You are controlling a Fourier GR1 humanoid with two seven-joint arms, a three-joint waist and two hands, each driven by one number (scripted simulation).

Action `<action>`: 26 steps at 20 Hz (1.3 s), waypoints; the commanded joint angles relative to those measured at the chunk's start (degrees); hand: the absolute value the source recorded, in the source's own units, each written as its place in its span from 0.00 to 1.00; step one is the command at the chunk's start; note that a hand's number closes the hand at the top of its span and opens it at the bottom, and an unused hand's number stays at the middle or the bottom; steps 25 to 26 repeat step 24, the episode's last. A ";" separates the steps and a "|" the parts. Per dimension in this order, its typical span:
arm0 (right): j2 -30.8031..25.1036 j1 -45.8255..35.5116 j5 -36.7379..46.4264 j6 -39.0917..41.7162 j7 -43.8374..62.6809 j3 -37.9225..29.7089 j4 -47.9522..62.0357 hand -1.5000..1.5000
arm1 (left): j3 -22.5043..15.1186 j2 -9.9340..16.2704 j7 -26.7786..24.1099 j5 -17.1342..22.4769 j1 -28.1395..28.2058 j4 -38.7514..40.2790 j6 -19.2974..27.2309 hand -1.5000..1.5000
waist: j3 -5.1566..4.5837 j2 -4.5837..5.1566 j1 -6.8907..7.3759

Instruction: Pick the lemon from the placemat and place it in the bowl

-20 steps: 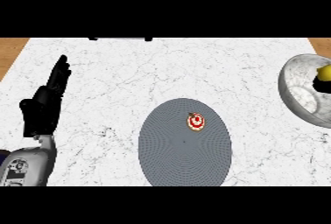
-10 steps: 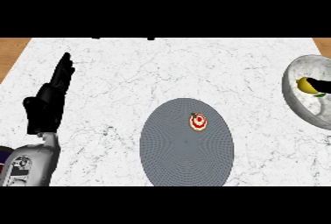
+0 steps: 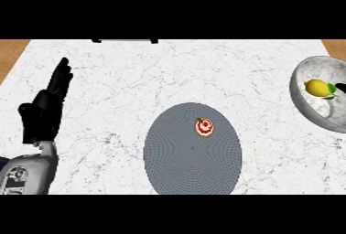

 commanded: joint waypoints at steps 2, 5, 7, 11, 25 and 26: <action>-0.32 3.53 -6.05 6.21 -2.68 -3.02 -1.89 0.00 | 0.40 -0.07 2.36 -0.51 0.24 -1.54 0.38 0.50 | -0.12 -0.54 -1.21; -1.34 7.83 -9.44 12.20 -2.70 -4.25 -6.13 0.00 | 1.52 0.65 0.55 0.13 2.24 -1.96 -0.22 0.50 | -0.23 -0.92 -2.22; -0.87 10.36 -11.77 15.68 -1.84 -4.86 -8.84 0.00 | 1.74 0.15 -1.09 0.07 1.71 0.99 -0.01 0.50 | -0.26 -0.95 -2.57; -0.20 20.89 -16.05 24.20 -7.96 -6.65 -14.33 0.00 | 2.02 0.78 2.18 -0.45 1.75 -2.43 0.29 0.50 | -0.23 -1.09 -2.97; 11.15 41.90 -23.93 27.71 3.37 -4.48 -50.05 0.00 | 2.38 -0.20 -1.95 -0.89 1.50 1.21 -0.98 0.50 | -0.19 -0.59 -1.69; 11.15 41.90 -23.93 27.71 3.37 -4.48 -50.05 0.00 | 2.38 -0.20 -1.95 -0.89 1.50 1.21 -0.98 0.50 | -0.19 -0.59 -1.69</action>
